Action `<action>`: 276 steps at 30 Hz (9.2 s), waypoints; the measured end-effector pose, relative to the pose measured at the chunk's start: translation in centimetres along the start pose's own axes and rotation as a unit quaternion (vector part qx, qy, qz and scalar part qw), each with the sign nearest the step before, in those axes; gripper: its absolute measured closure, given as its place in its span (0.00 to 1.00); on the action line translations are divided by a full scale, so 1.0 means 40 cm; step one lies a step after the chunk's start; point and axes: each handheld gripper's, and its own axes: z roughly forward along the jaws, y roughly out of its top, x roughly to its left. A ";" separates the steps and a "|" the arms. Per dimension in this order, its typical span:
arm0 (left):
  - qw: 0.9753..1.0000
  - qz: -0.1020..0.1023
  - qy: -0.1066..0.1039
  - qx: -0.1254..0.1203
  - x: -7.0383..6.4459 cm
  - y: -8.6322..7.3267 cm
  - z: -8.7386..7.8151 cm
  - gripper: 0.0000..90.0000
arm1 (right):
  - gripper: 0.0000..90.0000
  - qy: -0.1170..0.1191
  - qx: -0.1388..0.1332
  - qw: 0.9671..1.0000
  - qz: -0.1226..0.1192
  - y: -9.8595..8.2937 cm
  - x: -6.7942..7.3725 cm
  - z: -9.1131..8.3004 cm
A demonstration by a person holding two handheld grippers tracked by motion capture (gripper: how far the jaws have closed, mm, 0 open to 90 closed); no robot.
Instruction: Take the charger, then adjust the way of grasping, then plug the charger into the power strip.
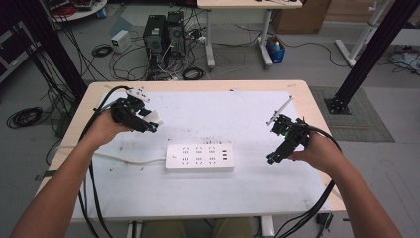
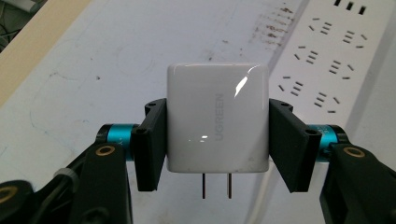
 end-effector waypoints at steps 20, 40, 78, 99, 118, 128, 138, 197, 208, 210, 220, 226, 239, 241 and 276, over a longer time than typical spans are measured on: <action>0.999 0.035 -0.010 0.027 -0.101 -0.032 -0.083 0.47 | 0.02 0.007 -0.009 1.000 -0.005 0.004 0.029 -0.002; 0.997 0.067 -0.033 0.013 -0.151 0.000 -0.072 0.47 | 0.02 0.010 -0.044 0.998 0.042 -0.009 0.033 -0.009; 0.984 0.112 -0.120 -0.071 -0.263 0.062 0.092 0.47 | 0.02 0.261 -0.197 0.885 0.332 -0.044 0.023 0.035; 0.979 0.121 -0.136 -0.092 -0.304 0.097 0.152 0.47 | 0.02 0.278 -0.171 0.877 0.353 -0.013 0.054 0.038; 0.974 0.131 -0.143 -0.121 -0.326 0.134 0.189 0.47 | 0.02 0.291 -0.164 0.878 0.344 0.029 0.081 0.061; 0.969 0.140 -0.150 -0.135 -0.341 0.147 0.209 0.47 | 0.06 0.303 -0.155 0.877 0.340 0.065 0.095 0.081; 0.966 0.151 -0.154 -0.142 -0.354 0.159 0.210 0.47 | 0.20 0.314 -0.143 0.873 0.345 0.085 0.094 0.099; 0.990 0.083 -0.116 -0.016 -0.299 0.104 0.141 0.19 | 0.69 0.283 -0.197 0.903 0.256 0.061 0.066 0.078; 0.992 0.071 -0.094 0.045 -0.224 0.038 0.048 0.19 | 0.69 0.151 -0.161 0.964 0.151 0.051 0.039 -0.024; 0.992 0.067 -0.095 0.052 -0.215 0.028 0.039 0.19 | 0.69 0.134 -0.146 0.972 0.128 0.054 0.040 -0.033; 0.984 0.058 -0.143 0.086 -0.170 -0.027 0.026 0.19 | 0.69 0.071 -0.054 0.995 0.040 0.064 0.037 -0.048; 0.983 0.058 -0.153 0.085 -0.162 -0.041 0.024 0.19 | 0.69 0.063 -0.032 0.997 0.026 0.061 0.029 -0.046; 0.976 0.088 -0.124 0.155 -0.156 -0.058 0.015 0.19 | 0.69 0.003 0.032 0.996 -0.085 0.065 0.047 -0.037; 0.976 0.084 -0.111 0.166 -0.150 -0.065 0.010 0.19 | 0.69 -0.014 0.047 0.993 -0.110 0.063 0.051 -0.032; 0.985 0.063 -0.053 0.155 -0.124 -0.106 -0.007 0.19 | 0.69 0.073 -0.008 0.996 -0.042 0.157 0.046 -0.025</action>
